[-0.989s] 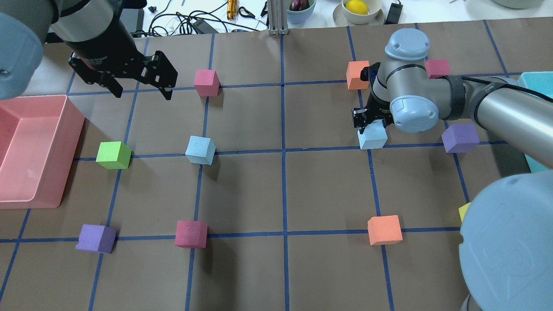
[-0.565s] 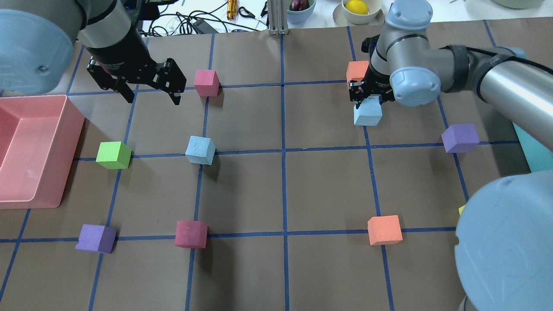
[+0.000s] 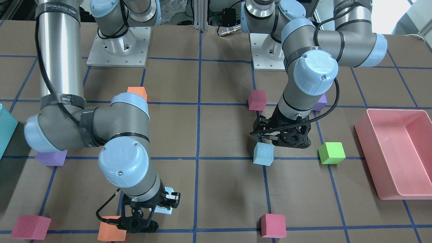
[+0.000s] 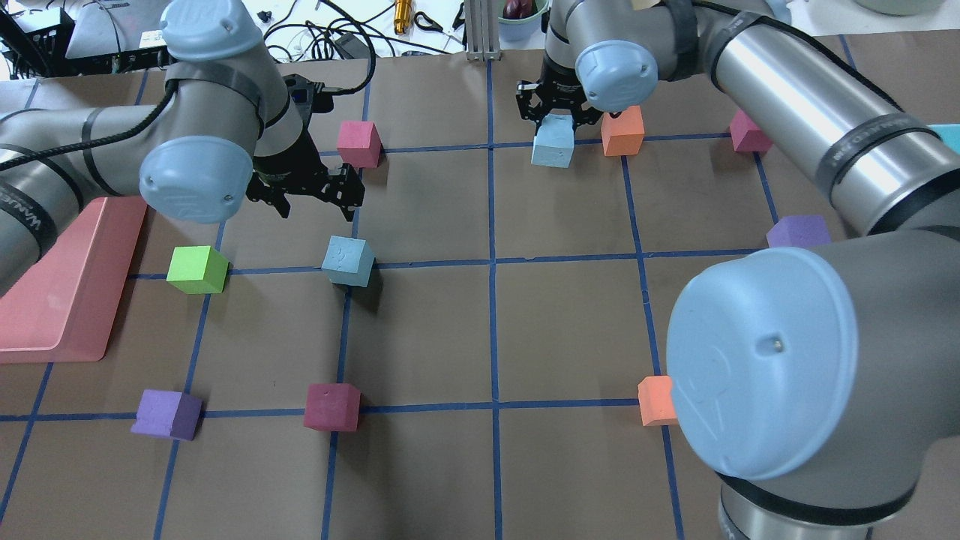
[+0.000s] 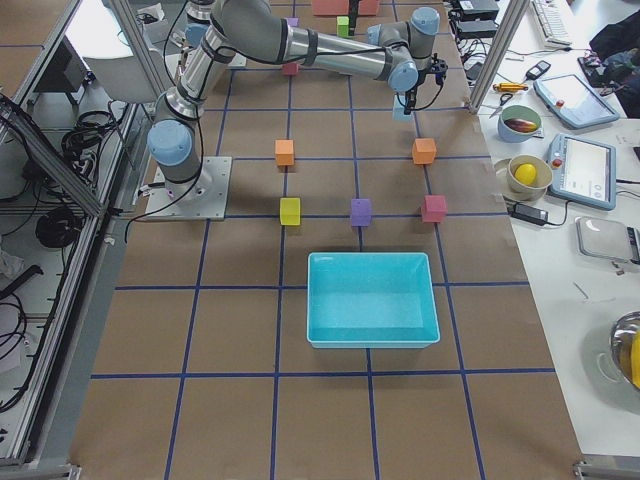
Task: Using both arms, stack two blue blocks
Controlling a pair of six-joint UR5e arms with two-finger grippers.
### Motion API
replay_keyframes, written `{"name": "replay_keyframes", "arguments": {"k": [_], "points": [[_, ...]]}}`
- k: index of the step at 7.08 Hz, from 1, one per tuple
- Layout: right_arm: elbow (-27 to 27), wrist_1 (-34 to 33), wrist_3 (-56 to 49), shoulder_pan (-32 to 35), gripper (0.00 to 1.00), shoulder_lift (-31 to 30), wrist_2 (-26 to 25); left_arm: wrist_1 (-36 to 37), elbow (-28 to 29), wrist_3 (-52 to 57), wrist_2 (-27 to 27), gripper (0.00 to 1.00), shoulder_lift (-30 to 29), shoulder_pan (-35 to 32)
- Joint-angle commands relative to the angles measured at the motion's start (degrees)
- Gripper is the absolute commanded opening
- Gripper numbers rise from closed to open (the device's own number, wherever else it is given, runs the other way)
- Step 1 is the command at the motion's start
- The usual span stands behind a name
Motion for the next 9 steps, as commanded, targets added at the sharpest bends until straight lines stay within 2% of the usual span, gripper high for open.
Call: {"name": "replay_keyframes", "arguments": {"k": [1,3,5,6,7,8,9], "points": [[-4.8,0.4,5.2,4.4,0.0,4.5,-0.4,5.4,-2.8,0.4,0.0,1.0,-2.7,0.0],[-4.5,0.5,5.0,5.3,0.01,5.2,0.4,6.9,-2.8,0.5,0.0,1.0,-5.1,0.0],[-4.3,0.5,5.1,6.1,0.1,6.3,0.4,8.5,-3.4,0.5,0.1,1.0,-7.7,0.0],[-3.9,0.4,5.1,6.1,0.28,6.7,0.3,8.6,-4.6,0.5,0.0,1.0,-8.0,0.0],[-3.5,0.3,5.1,6.1,0.66,6.6,0.3,8.6,-5.1,0.5,0.0,1.0,-8.1,0.0],[-3.4,0.2,4.5,6.1,1.0,6.6,-0.2,8.6,-5.4,0.4,-0.2,1.0,-8.8,0.0],[-3.4,0.3,4.8,6.1,1.0,6.4,0.3,8.6,-5.5,0.2,-0.1,1.0,-9.3,0.0]]}}
